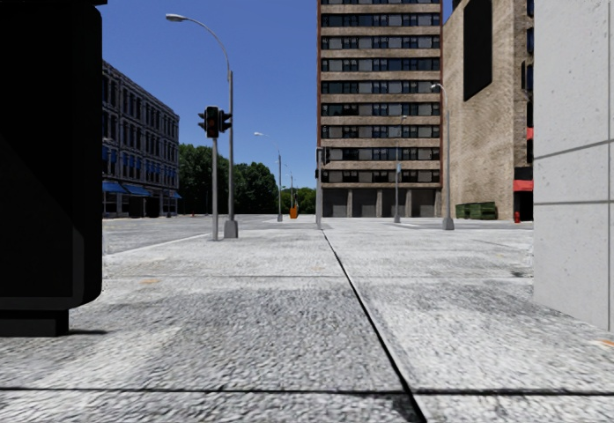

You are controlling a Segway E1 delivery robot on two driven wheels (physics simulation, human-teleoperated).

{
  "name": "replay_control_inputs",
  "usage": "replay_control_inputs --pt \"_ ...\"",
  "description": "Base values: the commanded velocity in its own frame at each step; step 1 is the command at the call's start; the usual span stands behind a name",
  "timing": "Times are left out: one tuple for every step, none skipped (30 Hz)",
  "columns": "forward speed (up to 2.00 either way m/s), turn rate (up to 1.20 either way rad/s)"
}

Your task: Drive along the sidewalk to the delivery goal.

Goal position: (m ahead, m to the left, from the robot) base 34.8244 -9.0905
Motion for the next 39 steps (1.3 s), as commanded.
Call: replay_control_inputs --pt "2.0 0.0" --pt "2.0 -0.03" --pt "2.0 -0.03" --pt "2.0 -0.21" --pt "2.0 -0.28" --pt "2.0 -0.31" --pt "2.0 -0.31" --pt "2.0 -0.31" --pt "2.0 -0.31" --pt "2.0 -0.31" --pt "2.0 -0.31" --pt "2.0 -0.31" --pt "2.0 -0.31" --pt "2.0 -0.31" --pt "2.0 -0.31" --pt "2.0 -0.31" --pt "2.0 -0.31" --pt "2.0 -0.31" --pt "2.0 -0.31" --pt "2.0 -0.31" --pt "2.0 -0.31" --pt "2.0 -0.31" --pt "2.0 -0.31" --pt "2.0 -0.31" --pt "2.0 -0.31" --pt "2.0 -0.31" --pt "2.0 -0.31" --pt "2.0 -0.31" --pt "2.0 -0.31" --pt "2.0 -0.31" --pt "2.0 -0.31" --pt "2.0 -0.31" --pt "2.0 -0.31" --pt "2.0 -0.31" --pt "2.0 -0.31" --pt "2.0 -0.31" --pt "2.0 -0.31" --pt "2.0 -0.31" --pt "2.0 -0.31"
